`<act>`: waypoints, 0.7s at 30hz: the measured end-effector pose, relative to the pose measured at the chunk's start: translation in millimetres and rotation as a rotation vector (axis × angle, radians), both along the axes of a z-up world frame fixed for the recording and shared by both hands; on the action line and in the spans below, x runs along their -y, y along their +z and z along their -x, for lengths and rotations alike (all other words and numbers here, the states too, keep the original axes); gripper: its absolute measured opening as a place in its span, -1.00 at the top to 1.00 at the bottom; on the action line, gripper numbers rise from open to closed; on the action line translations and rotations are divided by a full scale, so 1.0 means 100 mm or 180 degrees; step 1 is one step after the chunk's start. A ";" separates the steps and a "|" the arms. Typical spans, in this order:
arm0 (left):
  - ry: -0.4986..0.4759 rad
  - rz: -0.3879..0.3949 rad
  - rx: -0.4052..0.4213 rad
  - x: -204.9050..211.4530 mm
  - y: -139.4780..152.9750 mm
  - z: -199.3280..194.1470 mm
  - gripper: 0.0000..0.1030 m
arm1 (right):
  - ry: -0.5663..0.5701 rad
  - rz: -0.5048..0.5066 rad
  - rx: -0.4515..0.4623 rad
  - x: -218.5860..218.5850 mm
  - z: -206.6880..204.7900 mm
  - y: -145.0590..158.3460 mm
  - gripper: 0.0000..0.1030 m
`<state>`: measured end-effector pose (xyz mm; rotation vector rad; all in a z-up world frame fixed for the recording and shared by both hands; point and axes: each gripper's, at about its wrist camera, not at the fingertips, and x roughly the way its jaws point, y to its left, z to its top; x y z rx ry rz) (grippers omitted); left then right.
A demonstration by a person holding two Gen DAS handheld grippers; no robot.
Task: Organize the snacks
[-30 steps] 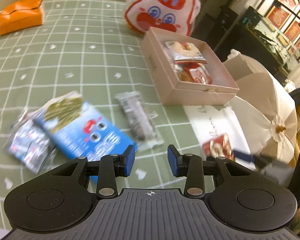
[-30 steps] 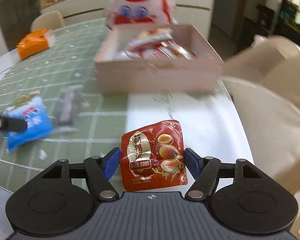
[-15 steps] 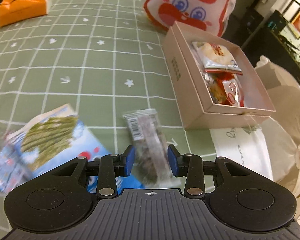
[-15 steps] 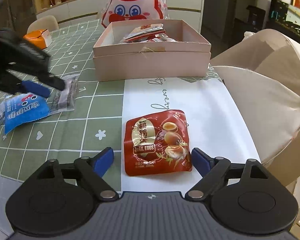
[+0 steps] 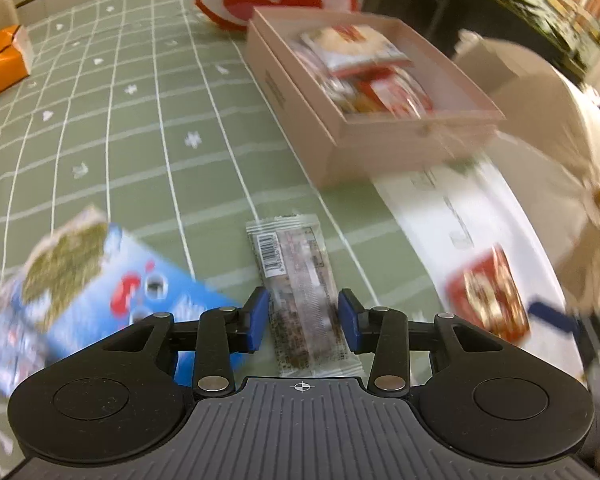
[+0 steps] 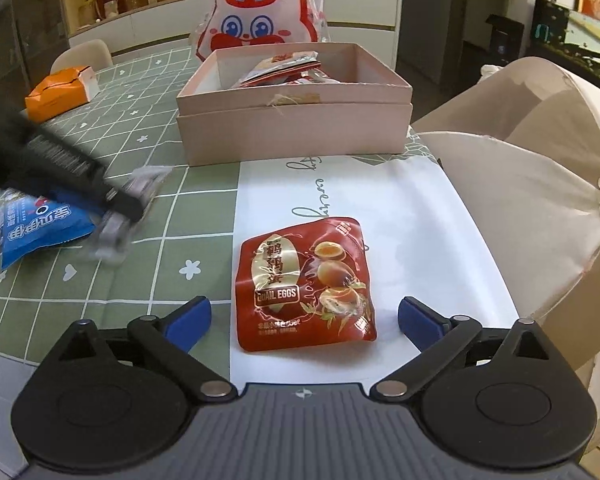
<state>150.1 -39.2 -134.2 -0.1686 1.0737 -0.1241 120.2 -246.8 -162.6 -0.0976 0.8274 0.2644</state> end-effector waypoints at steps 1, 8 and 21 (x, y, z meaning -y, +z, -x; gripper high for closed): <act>-0.0041 0.0009 -0.0038 0.00 0.01 0.07 0.16 | -0.0014 0.0003 0.0000 0.00 0.00 0.00 -0.96; -0.0200 -0.0102 -0.0114 0.13 0.02 0.34 0.15 | 0.0018 0.0020 -0.0029 -0.01 -0.01 0.00 -0.99; -0.0348 -0.0017 -0.0137 0.23 0.02 0.26 -0.19 | 0.0157 0.0023 -0.0095 -0.03 -0.09 0.01 -1.00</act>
